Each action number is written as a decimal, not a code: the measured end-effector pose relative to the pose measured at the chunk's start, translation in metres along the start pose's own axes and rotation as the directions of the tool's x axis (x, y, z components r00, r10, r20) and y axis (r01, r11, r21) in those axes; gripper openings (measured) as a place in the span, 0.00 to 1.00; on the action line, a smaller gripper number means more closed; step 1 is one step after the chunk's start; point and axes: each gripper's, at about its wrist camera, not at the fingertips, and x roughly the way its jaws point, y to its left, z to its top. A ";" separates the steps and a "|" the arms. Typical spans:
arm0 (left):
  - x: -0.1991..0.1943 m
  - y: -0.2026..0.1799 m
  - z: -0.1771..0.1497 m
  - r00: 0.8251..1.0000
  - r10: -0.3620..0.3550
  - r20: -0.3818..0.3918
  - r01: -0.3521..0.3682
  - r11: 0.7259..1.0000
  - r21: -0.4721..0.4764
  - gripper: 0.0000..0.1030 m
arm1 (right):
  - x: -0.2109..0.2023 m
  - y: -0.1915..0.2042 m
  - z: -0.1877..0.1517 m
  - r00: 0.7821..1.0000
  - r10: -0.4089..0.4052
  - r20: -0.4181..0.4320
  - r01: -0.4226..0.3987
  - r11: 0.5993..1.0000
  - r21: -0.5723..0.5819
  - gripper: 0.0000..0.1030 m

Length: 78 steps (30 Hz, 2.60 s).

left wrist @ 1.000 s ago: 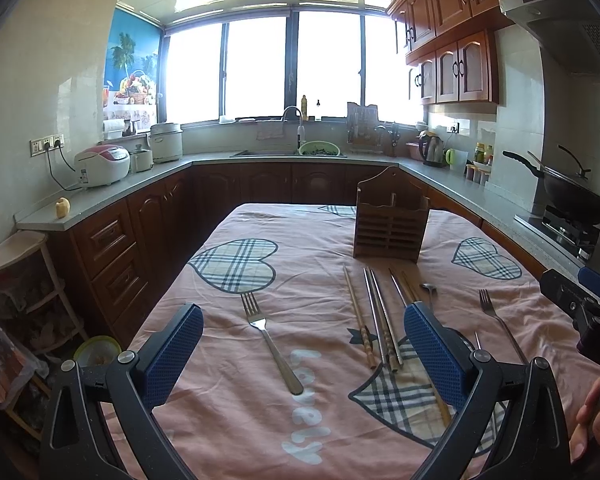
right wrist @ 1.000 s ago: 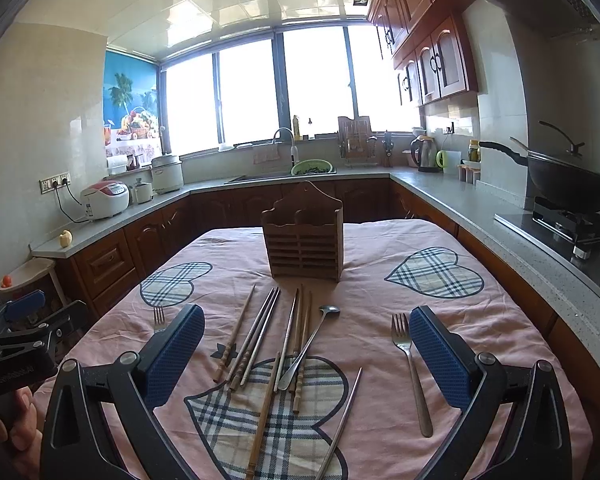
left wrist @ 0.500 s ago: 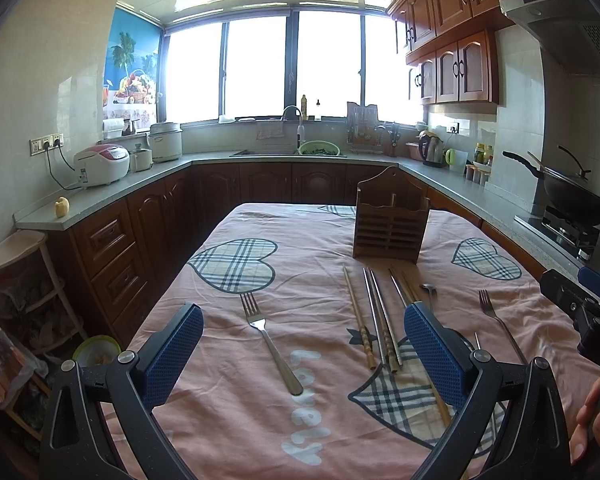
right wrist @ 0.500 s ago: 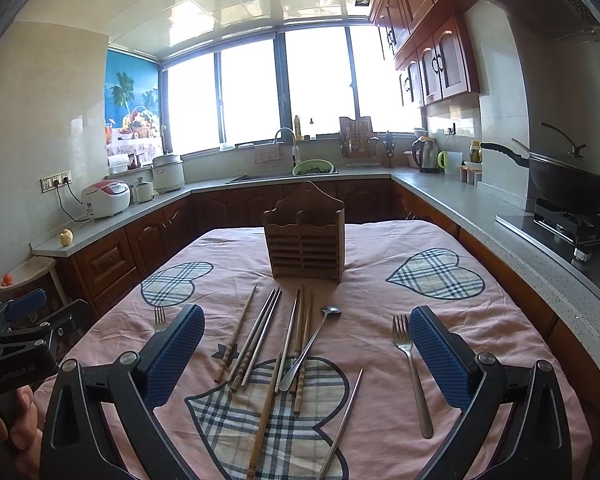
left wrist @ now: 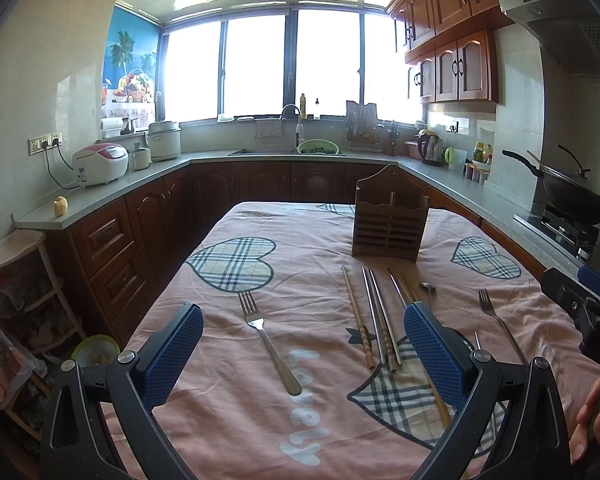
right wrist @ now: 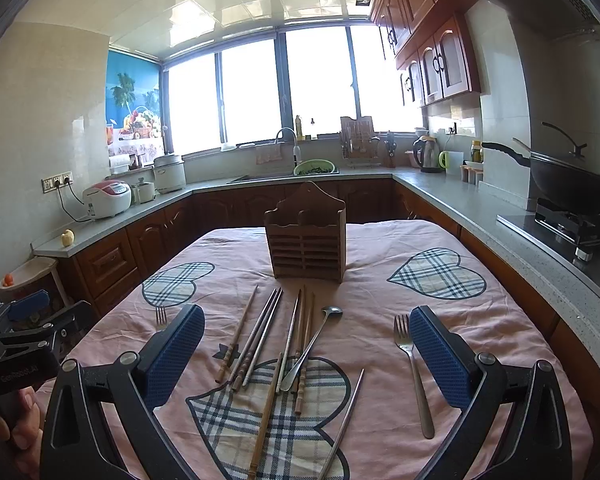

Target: Organize utensils

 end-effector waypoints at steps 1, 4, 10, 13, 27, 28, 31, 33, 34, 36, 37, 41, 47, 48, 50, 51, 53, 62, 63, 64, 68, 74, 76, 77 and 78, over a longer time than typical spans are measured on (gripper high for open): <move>0.001 0.000 0.000 1.000 -0.001 -0.002 0.001 1.000 -0.001 0.99 | 0.000 0.000 0.000 1.000 0.000 0.000 0.000 1.000 0.000 1.00; 0.004 0.000 0.000 1.000 -0.001 -0.009 0.001 1.000 -0.002 0.99 | 0.001 0.000 -0.001 1.000 -0.001 -0.002 0.001 1.000 0.000 1.00; 0.017 0.001 0.001 0.999 -0.004 -0.039 0.004 1.000 -0.001 0.99 | 0.008 0.000 -0.001 1.000 -0.006 -0.018 0.006 1.000 0.000 1.00; 0.027 0.004 0.005 0.998 -0.014 -0.065 0.013 1.000 -0.011 0.99 | 0.015 -0.001 -0.001 0.999 -0.002 -0.038 0.002 1.000 0.002 1.00; 0.091 0.010 0.031 0.980 -0.011 -0.197 0.009 1.000 -0.012 0.98 | 0.067 -0.012 0.002 0.988 0.031 -0.150 -0.025 0.999 0.038 0.99; 0.097 0.010 0.035 0.978 -0.012 -0.208 0.010 1.000 -0.012 0.97 | 0.073 -0.012 0.003 0.986 0.034 -0.160 -0.027 0.999 0.043 0.99; 0.115 0.010 0.044 0.972 -0.011 -0.235 0.009 1.000 -0.011 0.97 | 0.091 -0.016 0.005 0.979 0.038 -0.198 -0.027 0.998 0.054 0.93; 0.125 0.009 0.049 0.969 -0.013 -0.245 0.011 1.000 -0.012 0.96 | 0.105 -0.019 0.006 0.972 0.048 -0.229 -0.033 0.997 0.069 0.87; 0.132 0.008 0.053 0.967 -0.014 -0.255 0.011 1.000 -0.012 0.95 | 0.112 -0.020 0.006 0.968 0.050 -0.245 -0.032 0.997 0.076 0.81; 0.143 0.007 0.058 0.963 -0.017 -0.270 0.015 1.000 -0.010 0.93 | 0.125 -0.024 0.005 0.960 0.051 -0.276 -0.028 0.996 0.088 0.73; 0.150 0.006 0.061 0.959 -0.019 -0.281 0.017 1.000 -0.008 0.91 | 0.132 -0.026 0.004 0.956 0.055 -0.289 -0.027 0.995 0.098 0.68; 0.178 0.000 0.070 0.947 -0.035 -0.318 0.034 0.999 -0.010 0.85 | 0.156 -0.031 0.001 0.934 0.078 -0.348 -0.031 0.990 0.139 0.55; 0.220 -0.011 0.081 0.916 -0.060 -0.397 0.067 0.998 0.002 0.79 | 0.188 -0.037 -0.009 0.896 0.102 -0.432 -0.024 0.983 0.184 0.46; 0.227 -0.014 0.083 0.910 -0.064 -0.411 0.072 0.997 0.005 0.78 | 0.193 -0.038 -0.010 0.890 0.102 -0.444 -0.020 0.983 0.185 0.43; 0.242 -0.020 0.088 0.897 -0.072 -0.436 0.086 0.996 0.012 0.77 | 0.204 -0.041 -0.013 0.878 0.104 -0.467 -0.014 0.981 0.192 0.40; 0.250 -0.023 0.090 0.891 -0.077 -0.448 0.095 0.995 0.019 0.77 | 0.210 -0.042 -0.014 0.871 0.105 -0.480 -0.009 0.980 0.197 0.39; 0.267 -0.029 0.093 0.876 -0.083 -0.475 0.111 0.993 0.032 0.77 | 0.221 -0.046 -0.017 0.858 0.107 -0.503 0.001 0.978 0.209 0.37; 0.341 -0.044 0.092 0.833 -0.054 -0.551 0.110 0.991 0.069 0.70 | 0.258 -0.057 -0.028 0.799 0.138 -0.586 0.021 0.966 0.257 0.36; 0.348 -0.047 0.091 0.826 -0.052 -0.562 0.113 0.991 0.074 0.67 | 0.261 -0.058 -0.028 0.796 0.141 -0.588 0.020 0.966 0.259 0.35; 0.355 -0.048 0.089 0.817 -0.052 -0.574 0.116 0.990 0.075 0.62 | 0.263 -0.058 -0.027 0.795 0.143 -0.589 0.019 0.966 0.260 0.35; 0.378 -0.054 0.078 0.780 -0.059 -0.623 0.136 0.988 0.076 0.45 | 0.268 -0.059 -0.025 0.791 0.145 -0.594 0.012 0.968 0.252 0.33; 0.383 -0.064 0.077 0.791 -0.054 -0.609 0.148 0.983 0.104 0.16 | 0.269 -0.064 -0.025 0.788 0.150 -0.597 0.017 0.964 0.265 0.15; 0.384 -0.067 0.076 0.789 -0.068 -0.610 0.163 0.981 0.102 0.08 | 0.269 -0.063 -0.025 0.785 0.159 -0.598 0.012 0.963 0.271 0.11; 0.379 -0.067 0.077 0.791 -0.067 -0.608 0.164 0.981 0.106 0.07 | 0.269 -0.062 -0.025 0.786 0.159 -0.598 0.009 0.964 0.267 0.09; 0.379 -0.067 0.077 0.793 -0.071 -0.606 0.168 0.980 0.105 0.07 | 0.269 -0.061 -0.025 0.786 0.163 -0.596 0.003 0.963 0.268 0.07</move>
